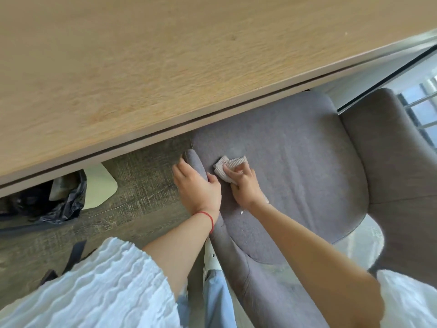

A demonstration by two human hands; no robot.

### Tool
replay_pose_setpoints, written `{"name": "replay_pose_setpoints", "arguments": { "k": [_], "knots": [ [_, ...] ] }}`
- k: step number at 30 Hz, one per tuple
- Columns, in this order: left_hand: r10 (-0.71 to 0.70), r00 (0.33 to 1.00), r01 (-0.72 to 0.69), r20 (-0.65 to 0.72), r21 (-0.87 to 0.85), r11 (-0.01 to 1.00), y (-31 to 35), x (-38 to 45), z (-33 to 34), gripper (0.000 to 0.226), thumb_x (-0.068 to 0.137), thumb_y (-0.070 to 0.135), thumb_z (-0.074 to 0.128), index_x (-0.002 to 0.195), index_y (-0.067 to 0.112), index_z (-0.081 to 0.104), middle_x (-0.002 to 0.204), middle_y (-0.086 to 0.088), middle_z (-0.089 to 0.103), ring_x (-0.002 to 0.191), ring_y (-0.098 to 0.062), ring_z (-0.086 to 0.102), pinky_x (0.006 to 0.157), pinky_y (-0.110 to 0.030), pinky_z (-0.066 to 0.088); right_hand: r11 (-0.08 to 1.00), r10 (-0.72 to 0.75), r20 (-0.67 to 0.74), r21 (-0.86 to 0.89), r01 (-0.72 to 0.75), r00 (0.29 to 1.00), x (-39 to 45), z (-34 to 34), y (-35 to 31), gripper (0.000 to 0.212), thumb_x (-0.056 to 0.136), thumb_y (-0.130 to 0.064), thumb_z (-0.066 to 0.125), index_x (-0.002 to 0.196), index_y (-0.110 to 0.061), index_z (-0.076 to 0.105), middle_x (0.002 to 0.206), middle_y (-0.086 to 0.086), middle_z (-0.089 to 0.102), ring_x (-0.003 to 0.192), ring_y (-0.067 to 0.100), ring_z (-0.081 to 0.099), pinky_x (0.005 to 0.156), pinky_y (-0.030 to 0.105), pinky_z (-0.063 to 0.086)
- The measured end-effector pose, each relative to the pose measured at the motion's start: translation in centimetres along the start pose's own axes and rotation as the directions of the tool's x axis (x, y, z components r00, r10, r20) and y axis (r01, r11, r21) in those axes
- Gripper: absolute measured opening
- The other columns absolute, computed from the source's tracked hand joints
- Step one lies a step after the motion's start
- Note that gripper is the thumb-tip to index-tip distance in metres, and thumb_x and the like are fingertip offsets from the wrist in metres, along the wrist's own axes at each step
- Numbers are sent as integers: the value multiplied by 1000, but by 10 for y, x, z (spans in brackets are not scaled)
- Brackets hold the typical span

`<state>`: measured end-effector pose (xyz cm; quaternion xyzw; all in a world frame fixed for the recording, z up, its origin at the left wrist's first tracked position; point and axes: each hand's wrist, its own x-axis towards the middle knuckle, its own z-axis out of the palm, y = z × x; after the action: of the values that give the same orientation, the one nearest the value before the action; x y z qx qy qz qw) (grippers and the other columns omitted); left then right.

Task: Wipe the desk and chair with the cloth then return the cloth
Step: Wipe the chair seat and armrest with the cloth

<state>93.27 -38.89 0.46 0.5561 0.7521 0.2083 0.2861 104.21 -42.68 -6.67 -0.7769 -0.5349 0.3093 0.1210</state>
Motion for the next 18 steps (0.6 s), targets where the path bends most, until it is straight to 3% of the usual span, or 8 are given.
{"name": "replay_pose_setpoints", "arguments": {
  "k": [2, 5, 8, 13, 16, 18],
  "knots": [
    [11, 1000, -11, 4, 6, 1000, 0, 0, -1, 63, 73, 8, 66, 129, -2, 38, 129, -21, 45, 118, -39, 46, 97, -45, 40, 1000, -17, -49, -24, 16, 999, 13, -18, 6, 50, 90, 0, 42, 134, -20, 51, 124, 20, 43, 111, 38, 40, 95, 47, 41],
    [13, 1000, -13, 1, 17, 1000, -1, 1, 1, 64, 73, 9, 67, 129, -1, 38, 130, -20, 45, 117, -39, 47, 92, -47, 43, 981, 193, -235, 33, -190, 953, 39, -31, 7, 54, 89, 2, 39, 136, -23, 47, 132, 19, 37, 115, 38, 36, 98, 47, 39],
    [25, 1000, -25, -8, 29, 999, -3, 2, 4, 64, 72, 10, 67, 128, 0, 38, 129, -19, 45, 115, -39, 48, 90, -46, 44, 954, 296, -132, -8, -299, 946, 33, -13, -1, 58, 89, -2, 39, 139, -31, 40, 139, 15, 33, 118, 37, 34, 100, 46, 36],
    [13, 1000, -14, 8, 21, 1000, 1, -1, -3, 60, 72, 9, 66, 126, -3, 40, 127, -23, 47, 114, -42, 48, 93, -43, 39, 959, 283, 172, -66, -276, 944, -5, -12, -10, 51, 94, -9, 36, 139, -34, 41, 142, 14, 31, 124, 38, 32, 107, 46, 32],
    [-14, 996, 9, 87, 64, 998, 11, -5, -13, 61, 76, 11, 66, 128, -3, 37, 130, -24, 44, 117, -42, 47, 90, -48, 43, 954, 295, 127, 12, -299, 947, -21, -45, -8, 48, 95, -7, 36, 136, -28, 49, 133, 14, 39, 122, 36, 36, 105, 47, 37],
    [-41, 982, 16, 185, 131, 991, 16, -6, -24, 60, 79, 14, 67, 127, -4, 35, 131, -25, 42, 117, -43, 46, 88, -49, 45, 890, 393, 34, 239, -389, 919, -37, -69, -11, 49, 92, -2, 38, 134, -23, 52, 127, 14, 46, 118, 35, 44, 103, 47, 42]
  ]
}}
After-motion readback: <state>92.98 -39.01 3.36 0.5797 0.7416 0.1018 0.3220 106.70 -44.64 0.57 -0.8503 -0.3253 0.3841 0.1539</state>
